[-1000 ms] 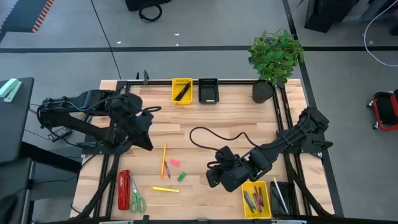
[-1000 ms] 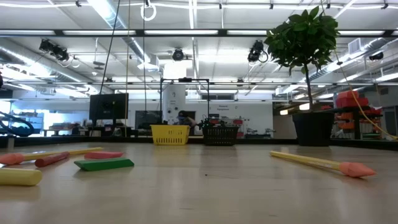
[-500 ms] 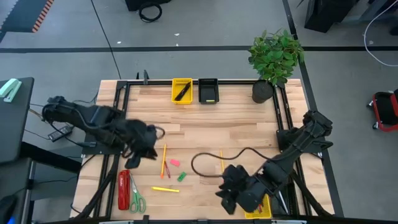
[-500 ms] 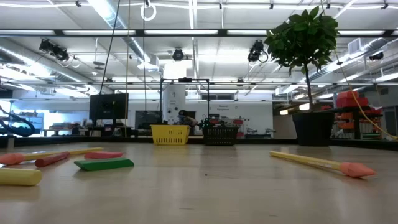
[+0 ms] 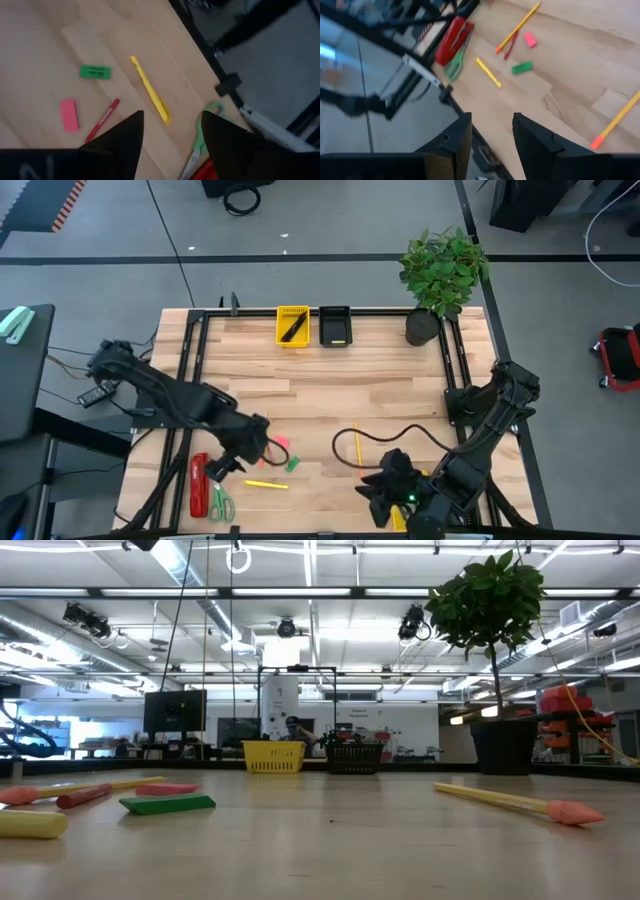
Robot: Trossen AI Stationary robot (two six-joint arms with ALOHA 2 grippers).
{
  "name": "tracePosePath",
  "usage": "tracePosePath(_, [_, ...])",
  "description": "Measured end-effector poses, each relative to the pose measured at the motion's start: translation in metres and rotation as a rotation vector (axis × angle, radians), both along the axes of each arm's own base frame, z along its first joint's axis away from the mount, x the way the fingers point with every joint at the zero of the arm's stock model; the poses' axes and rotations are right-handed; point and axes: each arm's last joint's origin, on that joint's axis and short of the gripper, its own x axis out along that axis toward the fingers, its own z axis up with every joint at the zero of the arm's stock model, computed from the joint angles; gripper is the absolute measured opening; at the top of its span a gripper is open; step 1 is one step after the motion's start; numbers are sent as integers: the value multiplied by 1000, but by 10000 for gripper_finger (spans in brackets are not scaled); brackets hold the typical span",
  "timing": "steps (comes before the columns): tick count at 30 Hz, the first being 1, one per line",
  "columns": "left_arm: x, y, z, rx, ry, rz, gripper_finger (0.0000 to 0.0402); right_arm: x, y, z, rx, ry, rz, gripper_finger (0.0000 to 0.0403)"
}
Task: Sort crayons/erasers/pens/pencils in bins
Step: Put the red crayon into the bottom yellow bin
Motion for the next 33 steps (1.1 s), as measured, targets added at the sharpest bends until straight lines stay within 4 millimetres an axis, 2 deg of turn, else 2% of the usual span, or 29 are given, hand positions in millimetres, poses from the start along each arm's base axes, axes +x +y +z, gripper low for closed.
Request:
tracePosePath(4, [6,-4,-10,38,-20,-133,205,8,-8,0,36,-15,-68,149])
tracePosePath(7, [9,1,-10,43,-45,-200,201,12,-11,0,90,-13,-101,149])
tracePosePath(10, [11,17,-14,14,-51,-194,200,11,-9,1,153,-33,-131,149])
tracePosePath(14, [-3,47,-35,7,-22,-121,193,7,-2,0,233,-90,-186,149])
tracePosePath(17, [-11,59,-50,-46,-58,-64,182,1,4,-2,249,-147,-231,149])
tracePosePath(22, [-18,52,-52,-112,-160,-114,170,-3,3,-10,249,-148,-269,149])
tracePosePath(28, [-16,47,-50,-120,-212,-173,170,5,-6,-14,253,-124,-299,149])
tracePosePath(33, [-11,45,-65,-113,-219,-225,169,13,-13,-14,223,-104,-291,149])
